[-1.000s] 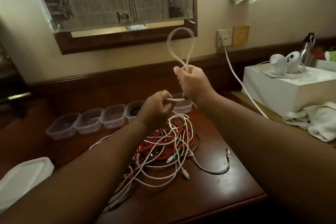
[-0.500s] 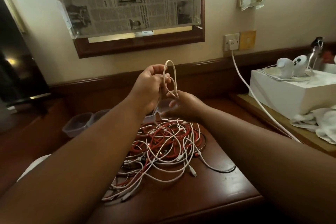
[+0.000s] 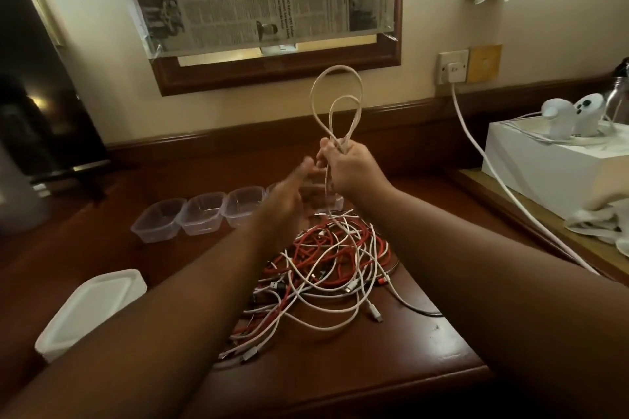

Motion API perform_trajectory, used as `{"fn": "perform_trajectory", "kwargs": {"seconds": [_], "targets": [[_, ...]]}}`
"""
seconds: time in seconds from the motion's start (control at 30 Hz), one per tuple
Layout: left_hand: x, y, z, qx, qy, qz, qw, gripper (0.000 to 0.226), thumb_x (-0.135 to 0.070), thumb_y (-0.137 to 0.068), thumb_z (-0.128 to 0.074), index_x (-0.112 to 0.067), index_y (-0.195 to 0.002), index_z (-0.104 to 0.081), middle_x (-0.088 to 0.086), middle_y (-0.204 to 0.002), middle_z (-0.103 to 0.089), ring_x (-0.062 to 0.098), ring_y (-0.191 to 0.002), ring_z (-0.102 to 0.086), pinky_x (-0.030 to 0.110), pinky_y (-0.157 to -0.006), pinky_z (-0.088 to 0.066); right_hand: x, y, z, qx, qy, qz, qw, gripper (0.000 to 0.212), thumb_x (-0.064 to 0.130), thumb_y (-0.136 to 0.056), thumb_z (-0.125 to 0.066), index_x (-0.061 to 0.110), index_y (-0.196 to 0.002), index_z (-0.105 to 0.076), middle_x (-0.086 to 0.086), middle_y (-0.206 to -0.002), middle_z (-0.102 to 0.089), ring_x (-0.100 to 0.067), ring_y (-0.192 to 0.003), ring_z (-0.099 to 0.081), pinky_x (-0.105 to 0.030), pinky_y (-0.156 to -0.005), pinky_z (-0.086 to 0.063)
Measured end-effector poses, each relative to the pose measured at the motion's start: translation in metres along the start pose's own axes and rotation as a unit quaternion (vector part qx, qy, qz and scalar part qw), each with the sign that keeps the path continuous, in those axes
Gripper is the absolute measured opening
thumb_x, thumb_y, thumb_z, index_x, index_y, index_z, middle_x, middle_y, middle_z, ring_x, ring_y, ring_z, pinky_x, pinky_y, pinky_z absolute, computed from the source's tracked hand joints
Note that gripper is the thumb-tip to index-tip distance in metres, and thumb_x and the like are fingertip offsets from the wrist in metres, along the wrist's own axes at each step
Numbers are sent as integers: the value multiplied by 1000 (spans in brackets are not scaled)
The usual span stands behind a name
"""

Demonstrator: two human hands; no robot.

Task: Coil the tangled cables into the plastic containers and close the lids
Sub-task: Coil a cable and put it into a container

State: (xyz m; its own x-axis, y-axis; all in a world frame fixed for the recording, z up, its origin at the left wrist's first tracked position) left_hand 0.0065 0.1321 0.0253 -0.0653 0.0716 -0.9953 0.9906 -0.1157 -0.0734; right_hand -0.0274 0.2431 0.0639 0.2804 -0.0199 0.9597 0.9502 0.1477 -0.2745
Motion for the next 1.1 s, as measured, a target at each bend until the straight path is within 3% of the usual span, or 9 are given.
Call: {"fn": "perform_trajectory", "kwargs": {"seconds": [0.1, 0.2, 0.3, 0.37, 0.47, 0.6, 0.83, 1.0, 1.1], "targets": [[29, 6, -2, 40, -146, 23, 988, 24, -29, -102, -45, -14, -97, -63, 0, -80, -62, 19, -80, -57, 35, -79, -44, 10, 0, 6, -17, 21, 13, 1000, 34, 34, -104, -44, 14, -81, -59, 0, -68, -54, -12, -63, -51, -29, -65, -46], [39, 7, 7, 25, -215, 42, 975, 26, -25, -104, -42, -13, -94, -62, 4, -83, -62, 19, -79, -56, 29, -74, -45, 19, 2, 12, 0, -135, -9, 991, 34, 33, -106, -38, 13, -85, -55, -3, -71, -61, -17, -71, -62, -35, -78, -52], [36, 4, 25, -24, -247, 53, 967, 29, -35, -102, -48, -12, -94, -65, 10, -100, -69, 22, -95, -64, 38, -87, -50, 22, 0, 18, 24, -308, -48, 950, 36, 34, -106, -37, 15, -77, -49, 2, -50, -44, -14, -44, -45, -28, -50, -44], [29, -1, 39, -77, -247, 54, 964, 27, -35, -101, -53, -12, -95, -65, 13, -100, -71, 22, -89, -66, 44, -89, -52, 19, -2, 26, 9, -256, -61, 965, 38, 36, -106, -38, 18, -75, -48, 6, -48, -38, -10, -39, -34, -23, -41, -32], [10, -9, 52, -130, -251, 31, 959, 20, -26, -102, -53, -10, -92, -61, 12, -86, -71, 19, -72, -64, 37, -73, -54, 16, -1, 38, 2, -110, -83, 990, 36, 37, -105, -41, 18, -76, -49, 6, -52, -38, -8, -39, -32, -21, -37, -28], [-24, -10, 68, -210, -267, -23, 940, 21, -22, -103, -49, -9, -92, -61, 7, -80, -64, 19, -72, -58, 32, -66, -47, 15, 1, 55, 15, 288, -31, 957, 28, 35, -103, -48, 16, -85, -59, 1, -69, -54, -12, -55, -48, -26, -48, -40], [-55, -15, 40, -208, 24, 6, 978, 23, -21, -97, -46, -20, -76, -55, -8, -52, -34, 9, -45, -27, 26, -46, -23, -1, 23, 20, 104, 196, -29, 975, 26, 40, -93, -63, 16, -100, -57, -7, -93, -66, -12, -70, -57, -24, -60, -47], [-76, -13, 4, -144, 184, 4, 972, 30, -15, -91, -39, -16, -63, -49, 0, -56, -34, 13, -47, -33, 22, -44, -36, -6, 44, -29, 219, 70, -27, 973, 48, 23, -83, -77, 18, -123, -51, -4, -107, -66, -12, -93, -67, -28, -79, -57], [-81, -7, 1, -133, 213, 10, 968, 25, -16, -91, -42, -11, -71, -56, 3, -62, -47, 14, -53, -46, 25, -52, -44, 0, 48, -40, 214, 1, -19, 977, 20, 14, -89, -69, 21, -103, -57, -1, -91, -69, -3, -68, -64, -16, -59, -51]]}}
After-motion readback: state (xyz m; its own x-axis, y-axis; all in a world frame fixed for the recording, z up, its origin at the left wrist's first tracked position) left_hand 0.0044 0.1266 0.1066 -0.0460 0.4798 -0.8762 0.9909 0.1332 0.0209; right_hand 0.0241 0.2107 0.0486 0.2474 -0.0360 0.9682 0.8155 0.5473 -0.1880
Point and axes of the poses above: each hand's wrist, its own y-axis away from the middle knuckle, its own z-axis out of the back of the hand, x = y × z, the point moved 5 cm from there along -y, towards the middle knuckle
